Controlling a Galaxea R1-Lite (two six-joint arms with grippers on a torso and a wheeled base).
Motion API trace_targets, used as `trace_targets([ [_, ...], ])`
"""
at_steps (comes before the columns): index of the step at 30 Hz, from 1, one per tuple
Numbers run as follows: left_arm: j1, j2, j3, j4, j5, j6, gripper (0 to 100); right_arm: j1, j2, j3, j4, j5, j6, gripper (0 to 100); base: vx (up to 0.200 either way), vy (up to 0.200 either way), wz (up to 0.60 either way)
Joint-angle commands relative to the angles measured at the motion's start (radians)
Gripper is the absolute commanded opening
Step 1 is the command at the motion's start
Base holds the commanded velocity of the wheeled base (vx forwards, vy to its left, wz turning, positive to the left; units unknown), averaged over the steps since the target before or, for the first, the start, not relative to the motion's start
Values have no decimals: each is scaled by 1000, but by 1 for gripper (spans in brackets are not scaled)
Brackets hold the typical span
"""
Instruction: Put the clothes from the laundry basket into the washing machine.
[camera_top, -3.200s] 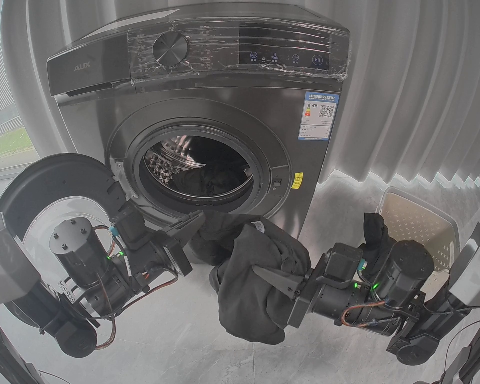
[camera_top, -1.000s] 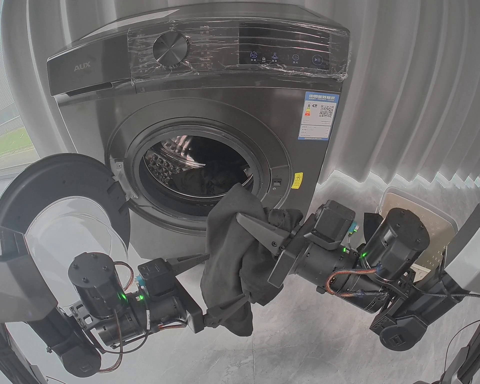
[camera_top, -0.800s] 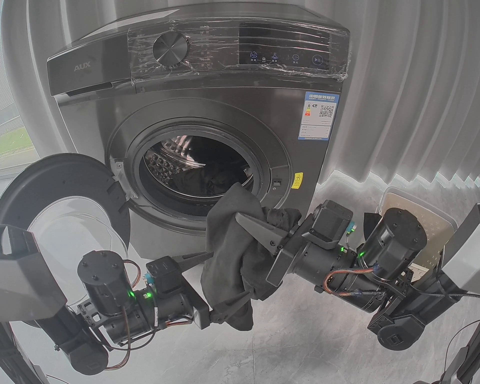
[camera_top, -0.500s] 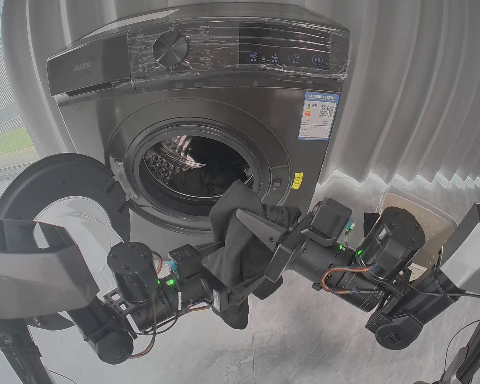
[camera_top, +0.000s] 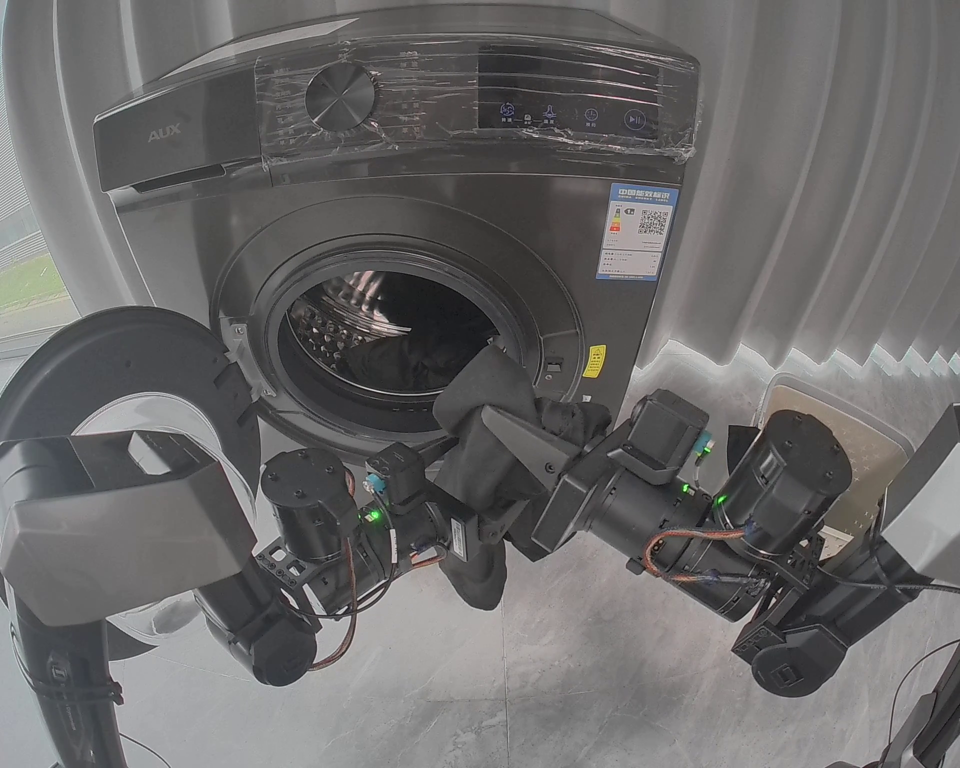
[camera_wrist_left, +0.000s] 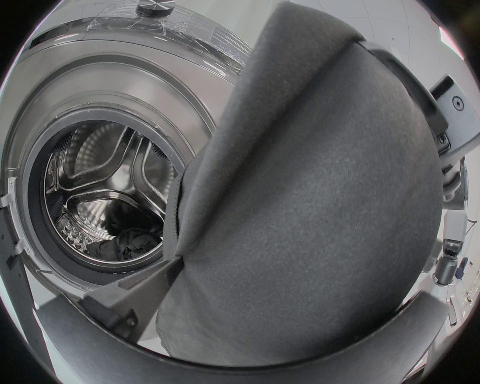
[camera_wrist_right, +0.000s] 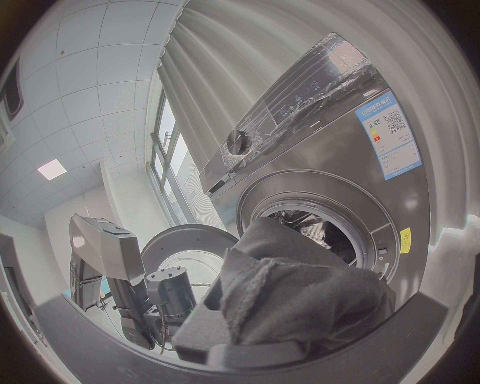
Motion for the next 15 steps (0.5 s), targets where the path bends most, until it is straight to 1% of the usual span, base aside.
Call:
trace_targets([
  [1,2,8,-12,-2,2,-1,0,-5,-2,-2,-2,-5,8,0,0,0,0],
  [4,0,7,-5,-4,2,-9,0,-15,-5,-3,-2,-6,9,0,0,0,0],
  [7,0,-4,15,-4,2,-10,0,-32,-5,-2,-2,-6,9,0,0,0,0],
  [12,0,-113,87,-4,0,-16,0,-99,-14,6,-2,-8,12,0,0,0,0],
  [15,0,-196,138,-4,0,-19,0,-125,-14,20,-2,-6,12,0,0,0,0],
])
